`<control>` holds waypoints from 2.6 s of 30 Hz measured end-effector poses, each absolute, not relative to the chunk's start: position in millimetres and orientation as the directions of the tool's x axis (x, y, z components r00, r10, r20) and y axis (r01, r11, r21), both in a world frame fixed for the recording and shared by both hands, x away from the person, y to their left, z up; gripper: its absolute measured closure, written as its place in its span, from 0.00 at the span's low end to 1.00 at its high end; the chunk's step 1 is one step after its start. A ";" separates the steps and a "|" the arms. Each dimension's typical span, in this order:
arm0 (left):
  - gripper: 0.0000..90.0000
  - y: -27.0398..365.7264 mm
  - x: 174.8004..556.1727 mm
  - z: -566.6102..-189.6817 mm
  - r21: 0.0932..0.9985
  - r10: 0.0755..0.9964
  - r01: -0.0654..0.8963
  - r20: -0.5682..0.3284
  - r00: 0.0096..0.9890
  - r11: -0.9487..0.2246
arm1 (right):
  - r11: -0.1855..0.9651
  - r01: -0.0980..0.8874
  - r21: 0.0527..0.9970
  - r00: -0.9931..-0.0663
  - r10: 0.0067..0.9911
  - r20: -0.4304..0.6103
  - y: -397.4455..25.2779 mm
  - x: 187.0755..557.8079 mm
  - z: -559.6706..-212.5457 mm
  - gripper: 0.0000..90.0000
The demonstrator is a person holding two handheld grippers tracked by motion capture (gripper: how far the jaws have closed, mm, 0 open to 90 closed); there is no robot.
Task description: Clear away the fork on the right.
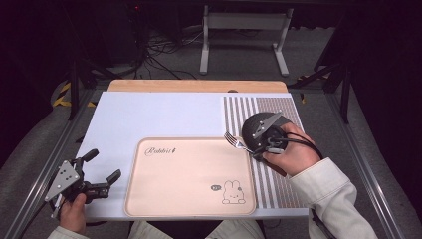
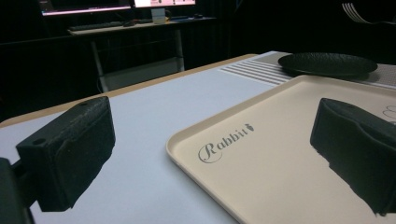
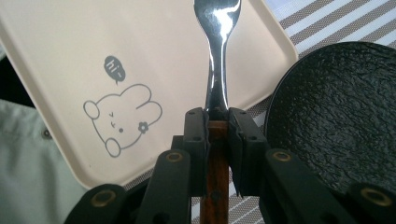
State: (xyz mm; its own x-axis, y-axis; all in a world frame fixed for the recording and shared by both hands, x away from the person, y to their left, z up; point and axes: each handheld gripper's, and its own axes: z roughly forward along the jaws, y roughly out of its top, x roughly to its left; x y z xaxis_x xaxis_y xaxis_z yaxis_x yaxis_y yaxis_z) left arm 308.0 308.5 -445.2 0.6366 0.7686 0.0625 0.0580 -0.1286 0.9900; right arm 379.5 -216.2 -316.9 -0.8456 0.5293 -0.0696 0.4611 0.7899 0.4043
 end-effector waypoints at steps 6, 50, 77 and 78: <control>0.01 308.4 308.1 -445.1 0.990 0.767 0.056 0.064 0.639 -0.129 | 0.734 0.540 0.413 -0.792 0.609 -0.047 -209.4 377.1 -319.9 0.87; 0.01 310.7 307.3 -443.5 0.990 0.774 0.056 0.067 0.629 -0.131 | 0.480 0.779 0.404 -0.541 0.840 0.045 -169.2 387.6 -369.6 0.87; 0.01 311.8 307.1 -443.1 0.990 0.772 0.055 0.068 0.631 -0.133 | 0.471 0.829 0.302 -0.514 0.854 0.080 -158.2 386.7 -406.0 0.87; 0.01 311.8 307.1 -443.1 0.990 0.772 0.055 0.068 0.631 -0.133 | 0.467 0.832 0.300 -0.510 0.856 0.082 -158.0 386.8 -406.7 0.87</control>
State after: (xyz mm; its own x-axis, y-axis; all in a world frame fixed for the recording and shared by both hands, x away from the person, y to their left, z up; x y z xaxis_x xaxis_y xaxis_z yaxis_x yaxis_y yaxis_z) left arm 307.1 311.8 -443.1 0.6315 0.7724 0.0684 0.0549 -0.1325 0.9897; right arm 386.8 -158.0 -406.7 -0.5105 0.8559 0.0825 0.8318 0.4672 0.2998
